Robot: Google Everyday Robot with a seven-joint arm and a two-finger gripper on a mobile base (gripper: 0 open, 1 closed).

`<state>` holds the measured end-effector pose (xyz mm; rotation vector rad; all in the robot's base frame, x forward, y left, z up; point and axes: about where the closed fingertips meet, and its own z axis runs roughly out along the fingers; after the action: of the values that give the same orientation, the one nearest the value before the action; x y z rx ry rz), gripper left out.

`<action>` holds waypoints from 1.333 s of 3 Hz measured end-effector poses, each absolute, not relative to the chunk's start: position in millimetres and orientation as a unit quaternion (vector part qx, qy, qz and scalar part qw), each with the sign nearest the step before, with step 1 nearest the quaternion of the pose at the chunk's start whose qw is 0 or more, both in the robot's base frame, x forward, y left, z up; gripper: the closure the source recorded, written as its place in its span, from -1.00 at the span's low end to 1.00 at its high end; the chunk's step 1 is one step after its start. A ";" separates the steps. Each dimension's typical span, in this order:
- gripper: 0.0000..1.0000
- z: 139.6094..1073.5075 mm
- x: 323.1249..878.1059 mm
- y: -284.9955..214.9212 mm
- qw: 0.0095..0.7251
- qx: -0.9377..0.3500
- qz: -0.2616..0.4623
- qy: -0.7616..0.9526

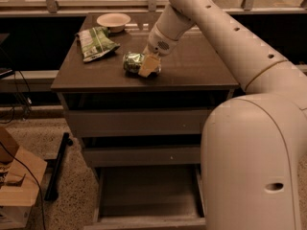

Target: Place green can into bottom drawer

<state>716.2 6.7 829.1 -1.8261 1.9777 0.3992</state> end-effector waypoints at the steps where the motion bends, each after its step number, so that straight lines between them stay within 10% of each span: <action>1: 0.86 832.6 716.2 6.7 0.209 -0.656 0.143 0.711; 4: 1.00 912.8 640.7 3.3 0.299 -0.645 0.145 0.688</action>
Offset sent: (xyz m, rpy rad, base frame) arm -0.1218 -0.0167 0.1110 0.1425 -0.2203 0.1559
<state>640.7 3.3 912.8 -1.7116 1.8282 0.3852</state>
